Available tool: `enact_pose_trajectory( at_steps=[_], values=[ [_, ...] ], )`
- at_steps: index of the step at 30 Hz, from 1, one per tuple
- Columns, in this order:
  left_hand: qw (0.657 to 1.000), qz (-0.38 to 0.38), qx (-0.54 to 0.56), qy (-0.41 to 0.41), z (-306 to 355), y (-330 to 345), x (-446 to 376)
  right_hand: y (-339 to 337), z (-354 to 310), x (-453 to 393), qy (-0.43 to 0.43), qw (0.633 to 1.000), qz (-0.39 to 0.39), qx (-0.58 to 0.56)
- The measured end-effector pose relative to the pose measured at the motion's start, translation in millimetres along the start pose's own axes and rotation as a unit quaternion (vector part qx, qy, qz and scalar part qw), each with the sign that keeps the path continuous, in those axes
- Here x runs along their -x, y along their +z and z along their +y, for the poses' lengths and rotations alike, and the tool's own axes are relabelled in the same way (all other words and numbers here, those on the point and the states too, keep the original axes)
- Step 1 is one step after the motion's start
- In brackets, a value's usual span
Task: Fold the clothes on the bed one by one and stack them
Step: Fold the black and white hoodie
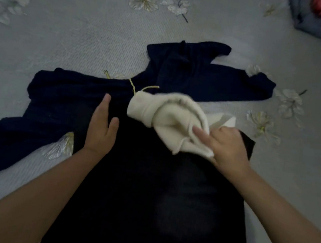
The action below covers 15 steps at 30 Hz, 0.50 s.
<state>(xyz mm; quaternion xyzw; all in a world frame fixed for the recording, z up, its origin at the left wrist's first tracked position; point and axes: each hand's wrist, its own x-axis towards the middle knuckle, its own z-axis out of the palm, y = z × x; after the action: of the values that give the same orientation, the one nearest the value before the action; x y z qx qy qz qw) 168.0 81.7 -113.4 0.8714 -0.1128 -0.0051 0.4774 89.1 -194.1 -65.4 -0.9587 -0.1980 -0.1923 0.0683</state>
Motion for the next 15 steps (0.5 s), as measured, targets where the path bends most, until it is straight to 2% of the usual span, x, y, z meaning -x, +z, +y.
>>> enact_pose_trajectory(
  at_steps=[1,3,5,6,8,9,11,13,15],
  values=[
    [1.0,0.004,0.013,0.018,13.5,-6.4,12.2,-5.6,-17.1,27.3,-0.029,1.0,0.008,0.007],
    [0.998,-0.034,-0.006,0.058,38.5,-12.2,40.8,-13.0,-51.2,87.2,-0.091,0.995,-0.028,0.009],
    [0.987,-0.135,-0.053,0.065,57.5,-6.1,76.5,-15.7,-74.9,141.1,-0.129,0.986,-0.101,-0.011],
    [0.973,-0.205,-0.088,0.061,62.6,0.3,96.7,-15.2,-82.0,162.7,-0.12,0.984,-0.126,-0.029],
    [0.931,-0.322,-0.165,0.048,62.6,15.8,132.9,-13.4,-91.5,182.2,-0.046,0.99,-0.123,-0.055],
    [0.915,-0.346,-0.204,0.041,59.0,23.4,148.8,-12.0,-95.0,184.2,0.011,0.993,-0.105,-0.055],
    [0.908,-0.327,-0.26,0.021,51.2,34.7,176.8,-9.0,-102.5,179.0,0.108,0.989,-0.095,-0.025],
    [0.898,-0.321,-0.301,0.002,44.1,40.6,198.1,-7.5,-112.0,171.0,0.155,0.978,-0.138,-0.006],
    [0.87,-0.345,-0.352,0.011,38.7,46.1,218.7,-3.3,-120.4,173.9,0.184,0.964,-0.193,-0.008]
  ],
)
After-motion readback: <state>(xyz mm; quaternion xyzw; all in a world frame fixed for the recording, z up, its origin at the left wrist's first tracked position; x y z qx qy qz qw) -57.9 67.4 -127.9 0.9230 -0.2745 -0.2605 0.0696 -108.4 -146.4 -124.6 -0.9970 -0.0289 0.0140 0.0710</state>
